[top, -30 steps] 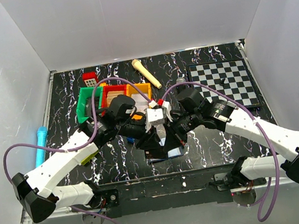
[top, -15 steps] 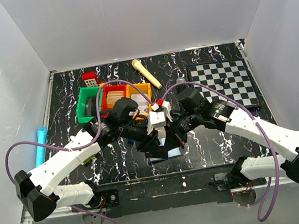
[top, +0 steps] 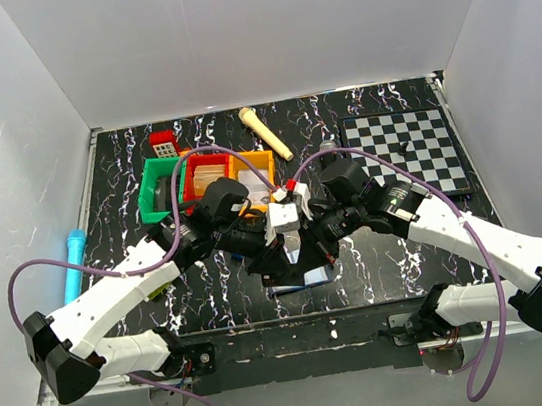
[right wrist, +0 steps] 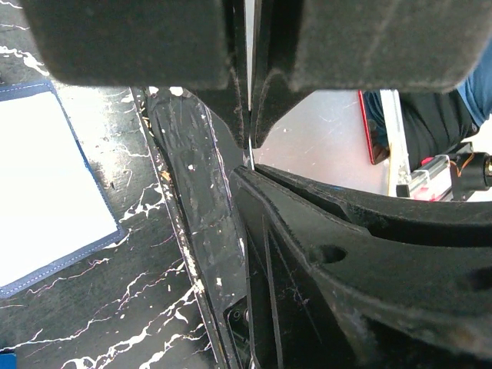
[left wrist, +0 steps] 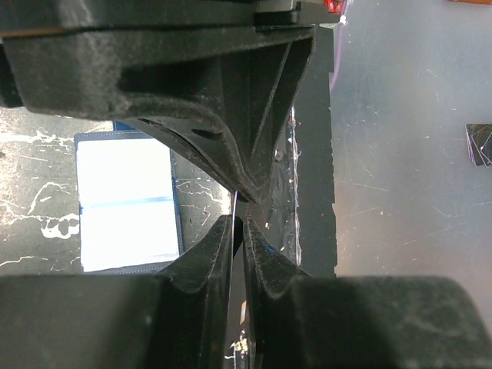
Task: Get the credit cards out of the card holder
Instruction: Move the storage box to the center of the board.
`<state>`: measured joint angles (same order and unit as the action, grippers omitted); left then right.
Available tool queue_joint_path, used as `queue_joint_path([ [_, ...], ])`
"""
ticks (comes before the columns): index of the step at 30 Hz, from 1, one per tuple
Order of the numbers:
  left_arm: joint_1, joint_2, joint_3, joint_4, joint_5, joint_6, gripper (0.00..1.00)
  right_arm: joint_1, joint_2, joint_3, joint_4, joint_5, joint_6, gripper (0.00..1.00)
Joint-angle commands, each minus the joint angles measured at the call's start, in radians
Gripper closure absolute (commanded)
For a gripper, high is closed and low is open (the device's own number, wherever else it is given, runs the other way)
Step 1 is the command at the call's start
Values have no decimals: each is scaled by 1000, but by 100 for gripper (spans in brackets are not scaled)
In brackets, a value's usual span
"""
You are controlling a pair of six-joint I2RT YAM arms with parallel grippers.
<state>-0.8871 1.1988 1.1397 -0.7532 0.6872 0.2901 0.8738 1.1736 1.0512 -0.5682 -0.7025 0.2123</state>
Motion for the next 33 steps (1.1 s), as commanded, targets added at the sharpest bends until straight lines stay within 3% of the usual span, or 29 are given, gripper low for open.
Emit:
queue_joint_path([
  [1,-4,-28,-6,34,-17,0,92,5,-8,35,33,-15,4,99],
  [8,-4,-30,-3,32,-8,0,100,7,-6,33,30,-15,1,99],
  [12,-4,-34,-9,40,-12,-2,100,7,-6,33,28,-11,1,99],
  [16,-6,-44,-23,48,-31,-9,100,7,-15,32,30,4,10,65],
  [21,13,-76,-60,52,-66,-31,100,-10,-46,29,33,46,35,38],
  [27,198,-131,-168,127,-94,-212,100,-53,-114,0,24,132,81,35],
  [33,243,-260,-233,177,-331,-403,100,-95,-186,-48,41,202,121,35],
])
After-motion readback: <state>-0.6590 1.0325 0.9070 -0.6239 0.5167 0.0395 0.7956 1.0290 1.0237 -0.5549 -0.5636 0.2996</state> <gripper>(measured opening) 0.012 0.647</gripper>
